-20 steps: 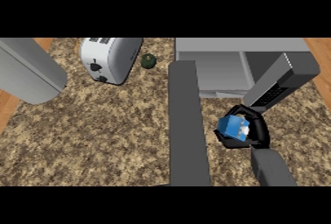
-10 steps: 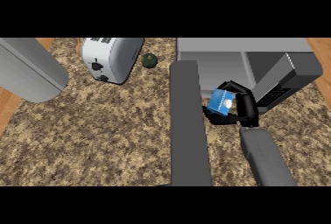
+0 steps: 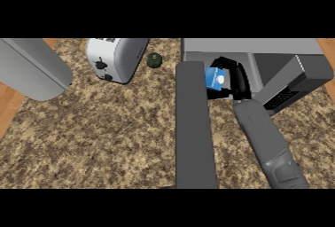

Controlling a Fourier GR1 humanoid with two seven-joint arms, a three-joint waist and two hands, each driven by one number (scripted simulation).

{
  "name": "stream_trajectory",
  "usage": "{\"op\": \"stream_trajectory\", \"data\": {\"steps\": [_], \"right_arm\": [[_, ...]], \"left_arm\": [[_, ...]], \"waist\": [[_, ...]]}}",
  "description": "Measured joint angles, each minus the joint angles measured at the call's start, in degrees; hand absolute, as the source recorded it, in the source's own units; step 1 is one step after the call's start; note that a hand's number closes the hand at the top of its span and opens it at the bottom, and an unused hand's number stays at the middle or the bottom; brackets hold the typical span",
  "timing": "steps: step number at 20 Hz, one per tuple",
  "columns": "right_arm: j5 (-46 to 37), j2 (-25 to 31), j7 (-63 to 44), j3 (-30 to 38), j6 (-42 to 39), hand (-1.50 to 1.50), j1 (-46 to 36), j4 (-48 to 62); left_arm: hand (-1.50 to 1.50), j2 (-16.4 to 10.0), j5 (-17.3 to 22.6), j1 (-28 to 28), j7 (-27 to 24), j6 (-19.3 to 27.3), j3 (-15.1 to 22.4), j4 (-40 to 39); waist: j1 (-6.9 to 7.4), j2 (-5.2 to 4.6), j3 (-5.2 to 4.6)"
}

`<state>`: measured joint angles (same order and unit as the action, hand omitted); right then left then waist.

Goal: Pick up the milk, place it into the microwave and close the microwave

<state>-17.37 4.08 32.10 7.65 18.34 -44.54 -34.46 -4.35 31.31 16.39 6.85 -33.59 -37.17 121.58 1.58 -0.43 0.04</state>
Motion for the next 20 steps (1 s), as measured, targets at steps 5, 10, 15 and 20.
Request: {"op": "stream_trajectory", "data": {"steps": [5,10,15,20], "right_arm": [[-1.72,1.77,1.27,2.22,5.39,1.50,-6.60,10.27],[-1.75,4.35,3.20,4.64,8.40,1.50,-10.54,16.64],[-3.22,5.78,4.06,5.36,15.79,1.50,-13.11,19.97],[-5.35,8.80,5.16,4.86,20.23,1.50,-14.38,22.61]], "left_arm": [[-1.50,-0.95,-0.23,-1.27,-0.82,-0.84,-0.21,-1.79],[-1.50,-1.57,-0.30,-2.31,-1.49,-1.57,-0.26,-3.74],[-1.50,-2.82,-0.62,-4.57,-0.93,-1.11,0.33,-4.81],[-1.50,-1.98,-1.86,-5.05,-1.39,-1.63,1.71,-5.18]], "waist": [[1.07,-0.47,0.03],[2.05,-0.96,0.05],[3.08,-1.60,0.11],[4.38,-2.31,0.14]]}}
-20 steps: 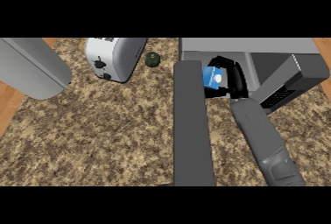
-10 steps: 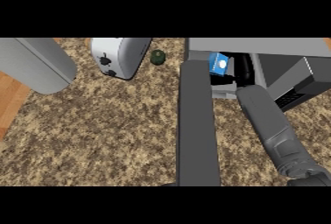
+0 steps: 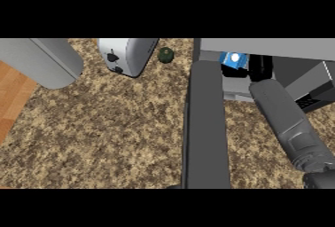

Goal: Pick up the milk, place it into the microwave and close the microwave

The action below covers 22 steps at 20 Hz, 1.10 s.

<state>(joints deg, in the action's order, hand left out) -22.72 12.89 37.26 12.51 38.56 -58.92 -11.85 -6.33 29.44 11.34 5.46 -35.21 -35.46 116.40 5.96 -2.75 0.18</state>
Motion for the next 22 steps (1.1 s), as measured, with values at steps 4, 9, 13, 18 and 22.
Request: {"op": "stream_trajectory", "data": {"steps": [4,9,13,18,22], "right_arm": [[-1.94,1.88,-0.71,-0.92,2.74,1.50,-1.12,2.25],[-3.35,4.11,-5.50,-1.08,9.04,-1.50,0.01,5.92],[-5.13,5.44,-8.86,-2.35,12.54,-1.50,0.34,8.02],[-5.91,4.36,-6.47,-3.11,10.77,-1.50,-0.46,7.20],[-5.47,3.62,-4.37,-2.74,8.07,-1.50,-1.09,6.45]], "left_arm": [[-1.50,-0.50,-0.12,-1.51,0.16,0.08,0.58,-1.31],[-1.50,-0.71,-0.67,-2.10,0.31,0.06,1.10,-1.34],[-1.50,-1.04,-2.23,-2.81,0.26,0.28,1.34,-1.69],[-1.50,-1.08,-4.43,-4.16,-0.39,0.41,2.04,-2.90],[-1.50,-1.37,-5.56,-4.42,-1.24,-1.36,3.21,-4.23]], "waist": [[0.68,-0.49,0.00],[1.63,-1.04,-0.02],[1.75,-1.21,0.06],[1.81,-1.23,0.16],[1.77,-1.14,0.18]]}}
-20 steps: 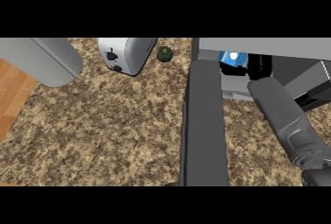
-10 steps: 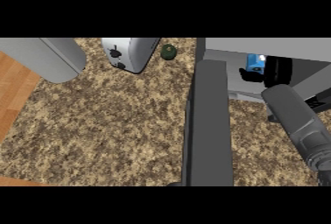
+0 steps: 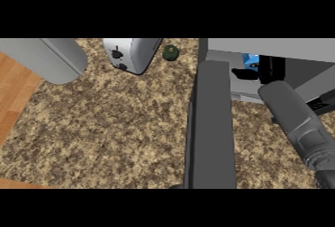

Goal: Pick up the milk, place it into the microwave and close the microwave

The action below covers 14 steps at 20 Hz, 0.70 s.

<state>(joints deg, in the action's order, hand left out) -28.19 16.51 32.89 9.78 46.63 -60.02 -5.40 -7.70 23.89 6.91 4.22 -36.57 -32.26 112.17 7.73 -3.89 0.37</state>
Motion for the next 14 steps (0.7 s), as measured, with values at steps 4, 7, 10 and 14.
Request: {"op": "stream_trajectory", "data": {"steps": [4,7,10,14], "right_arm": [[1.05,-1.04,2.10,0.93,-3.59,-1.50,-0.31,-0.44],[2.68,-1.39,3.67,2.39,-7.81,-1.50,-0.83,-0.95],[4.61,-2.36,5.59,4.14,-11.17,-1.50,-0.71,-1.52],[7.76,-2.74,8.78,7.01,-16.82,-1.50,0.32,-2.20]], "left_arm": [[-1.50,0.36,-0.90,0.07,-0.41,-1.42,1.63,-0.49],[-1.50,0.75,-1.34,-0.74,-0.62,-2.09,3.14,-0.98],[-1.50,0.98,-1.68,-1.28,-0.81,-3.24,4.76,-1.56],[-1.50,1.59,-1.98,-1.16,-1.29,-4.57,6.42,-1.61]], "waist": [[-0.09,0.17,0.01],[-0.64,0.29,0.03],[-1.22,0.58,0.00],[-2.02,1.11,-0.04]]}}
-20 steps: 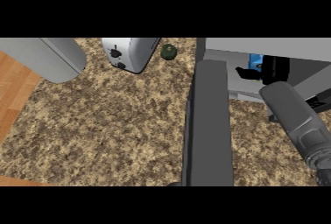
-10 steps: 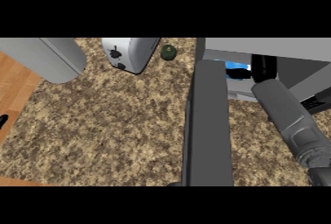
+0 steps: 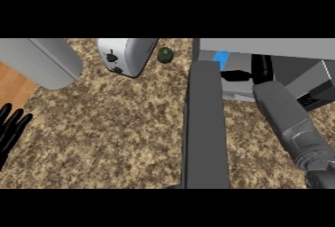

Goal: Pick up the milk, place it into the microwave and close the microwave

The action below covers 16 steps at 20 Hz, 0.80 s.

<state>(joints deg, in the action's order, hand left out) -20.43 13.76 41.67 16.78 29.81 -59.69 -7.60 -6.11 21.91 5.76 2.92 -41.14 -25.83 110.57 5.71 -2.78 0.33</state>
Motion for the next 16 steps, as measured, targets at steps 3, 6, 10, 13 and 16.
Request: {"op": "stream_trajectory", "data": {"steps": [3,6,10,13,16], "right_arm": [[2.24,-0.97,2.67,1.97,-3.99,-1.50,1.59,-0.18],[4.19,-1.86,4.53,3.70,-7.37,-1.50,2.98,-0.09],[6.52,-2.82,6.49,5.57,-12.55,-1.50,5.22,0.01],[8.13,-3.33,9.00,6.64,-18.11,-1.50,8.15,-0.05],[9.19,-4.21,10.98,7.02,-22.71,-1.50,10.94,-0.37]], "left_arm": [[-1.50,0.98,-0.53,0.34,0.26,-0.30,1.62,0.52],[-1.50,1.76,-1.33,0.09,0.01,-0.75,3.16,0.58],[1.50,2.40,-1.42,-0.10,0.96,-0.90,5.19,1.04],[1.50,3.35,-2.00,0.09,1.66,-0.89,7.11,1.47],[1.50,4.21,-2.49,0.49,3.33,0.18,10.14,2.70]], "waist": [[-0.76,0.45,-0.03],[-1.40,0.76,-0.07],[-2.46,1.31,-0.13],[-3.23,1.66,-0.15],[-3.95,2.02,-0.19]]}}
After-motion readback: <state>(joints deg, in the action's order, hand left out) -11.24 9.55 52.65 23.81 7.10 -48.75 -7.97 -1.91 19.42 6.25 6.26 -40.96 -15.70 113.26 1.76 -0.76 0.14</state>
